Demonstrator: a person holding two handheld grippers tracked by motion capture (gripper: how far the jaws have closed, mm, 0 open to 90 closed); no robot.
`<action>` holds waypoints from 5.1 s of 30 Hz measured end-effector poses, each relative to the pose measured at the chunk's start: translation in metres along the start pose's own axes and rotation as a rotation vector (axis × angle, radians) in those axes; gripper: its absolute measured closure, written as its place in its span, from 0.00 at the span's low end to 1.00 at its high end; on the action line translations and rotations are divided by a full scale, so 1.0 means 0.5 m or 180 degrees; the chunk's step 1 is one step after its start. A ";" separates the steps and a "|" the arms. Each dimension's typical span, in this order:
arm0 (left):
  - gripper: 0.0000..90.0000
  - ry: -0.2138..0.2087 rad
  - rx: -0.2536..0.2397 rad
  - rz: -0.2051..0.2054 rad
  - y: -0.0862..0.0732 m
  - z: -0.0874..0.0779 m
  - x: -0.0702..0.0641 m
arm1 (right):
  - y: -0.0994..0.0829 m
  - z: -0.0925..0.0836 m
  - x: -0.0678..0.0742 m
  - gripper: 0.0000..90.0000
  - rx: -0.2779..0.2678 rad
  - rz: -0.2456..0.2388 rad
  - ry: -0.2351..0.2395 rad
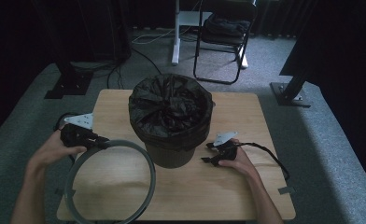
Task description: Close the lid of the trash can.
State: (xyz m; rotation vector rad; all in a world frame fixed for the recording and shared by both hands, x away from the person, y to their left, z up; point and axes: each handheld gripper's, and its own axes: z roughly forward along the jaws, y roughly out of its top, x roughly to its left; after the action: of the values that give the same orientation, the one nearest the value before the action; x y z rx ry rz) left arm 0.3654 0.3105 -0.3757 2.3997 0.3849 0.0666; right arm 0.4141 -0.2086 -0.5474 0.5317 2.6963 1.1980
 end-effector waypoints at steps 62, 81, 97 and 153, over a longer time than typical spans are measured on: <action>0.87 -0.0066 -0.0212 0.0207 0.132 -0.163 -0.010 | 0.000 0.000 -0.001 0.30 -0.0004 0.0061 0.0002; 0.87 0.0080 -0.0344 0.0039 0.166 -0.178 0.013 | 0.000 0.000 0.000 0.30 -0.0008 0.0076 -0.0006; 0.87 0.0121 -0.0417 -0.0073 0.212 -0.193 0.035 | 0.000 0.000 0.000 0.30 -0.0011 0.0087 -0.0002; 0.87 0.0291 -0.0644 -0.0645 0.302 -0.154 0.123 | 0.001 0.001 0.001 0.30 -0.0026 0.0168 -0.0027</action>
State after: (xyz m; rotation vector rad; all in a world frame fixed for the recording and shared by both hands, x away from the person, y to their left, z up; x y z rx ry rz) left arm 0.4510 0.2698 -0.2225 2.1523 0.6314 0.1182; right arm 0.4137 -0.2080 -0.5474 0.6088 2.6853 1.2163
